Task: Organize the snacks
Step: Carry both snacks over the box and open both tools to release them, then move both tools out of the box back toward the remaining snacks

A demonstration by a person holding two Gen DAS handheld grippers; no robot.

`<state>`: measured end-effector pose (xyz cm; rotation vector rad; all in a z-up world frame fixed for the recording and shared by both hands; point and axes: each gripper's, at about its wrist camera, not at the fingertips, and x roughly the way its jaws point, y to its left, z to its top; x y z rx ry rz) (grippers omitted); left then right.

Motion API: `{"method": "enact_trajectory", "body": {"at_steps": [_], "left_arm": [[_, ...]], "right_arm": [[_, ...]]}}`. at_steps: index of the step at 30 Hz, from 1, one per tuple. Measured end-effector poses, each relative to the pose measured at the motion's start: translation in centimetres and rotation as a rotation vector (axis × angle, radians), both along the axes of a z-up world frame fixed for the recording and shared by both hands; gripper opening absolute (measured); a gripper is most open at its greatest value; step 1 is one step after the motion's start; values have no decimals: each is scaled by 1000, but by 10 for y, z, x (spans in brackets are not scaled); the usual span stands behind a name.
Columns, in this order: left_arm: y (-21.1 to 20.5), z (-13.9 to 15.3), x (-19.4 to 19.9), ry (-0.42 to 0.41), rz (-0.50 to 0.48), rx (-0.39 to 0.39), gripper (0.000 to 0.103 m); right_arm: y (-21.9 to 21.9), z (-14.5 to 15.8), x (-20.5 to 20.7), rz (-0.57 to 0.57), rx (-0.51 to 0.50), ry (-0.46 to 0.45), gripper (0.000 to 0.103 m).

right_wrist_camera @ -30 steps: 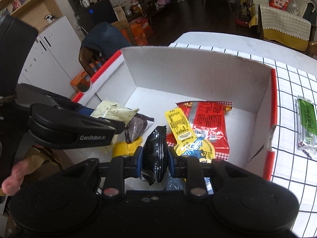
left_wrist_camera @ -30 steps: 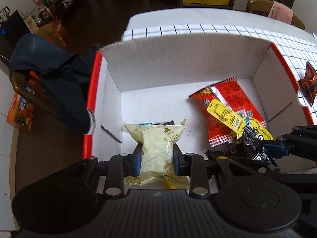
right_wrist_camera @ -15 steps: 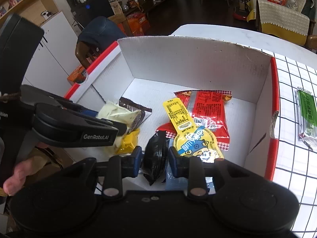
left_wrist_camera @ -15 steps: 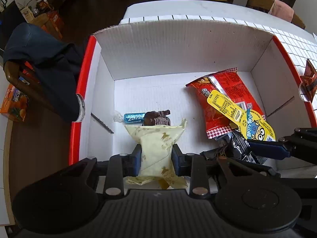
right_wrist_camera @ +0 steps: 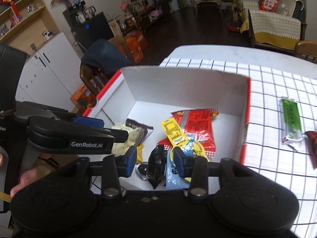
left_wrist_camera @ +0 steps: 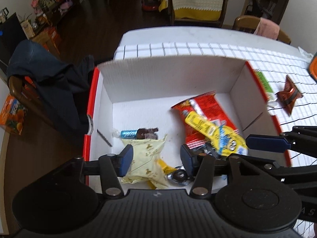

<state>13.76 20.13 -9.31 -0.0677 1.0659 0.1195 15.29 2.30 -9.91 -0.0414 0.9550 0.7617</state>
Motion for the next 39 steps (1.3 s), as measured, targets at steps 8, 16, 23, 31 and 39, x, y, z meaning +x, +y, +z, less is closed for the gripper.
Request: {"method": "enact_trajectory", "body": {"at_steps": [8, 16, 23, 31, 39], "left_arm": [[-19, 26, -9, -77, -47, -9, 64], [-42, 43, -9, -146, -105, -15, 76], [-73, 49, 3, -182, -130, -40, 81], [-121, 44, 36, -177, -137, -74, 85], [-175, 37, 84, -148, -107, -47, 85]], "right_arm": [[-24, 26, -11, -51, 40, -59, 60], [-58, 41, -19, -134, 51, -101, 78], [-99, 44, -13, -228, 15, -132, 87], [-158, 39, 13, -354, -37, -138, 101], [-204, 26, 63, -484, -82, -86, 101]]}}
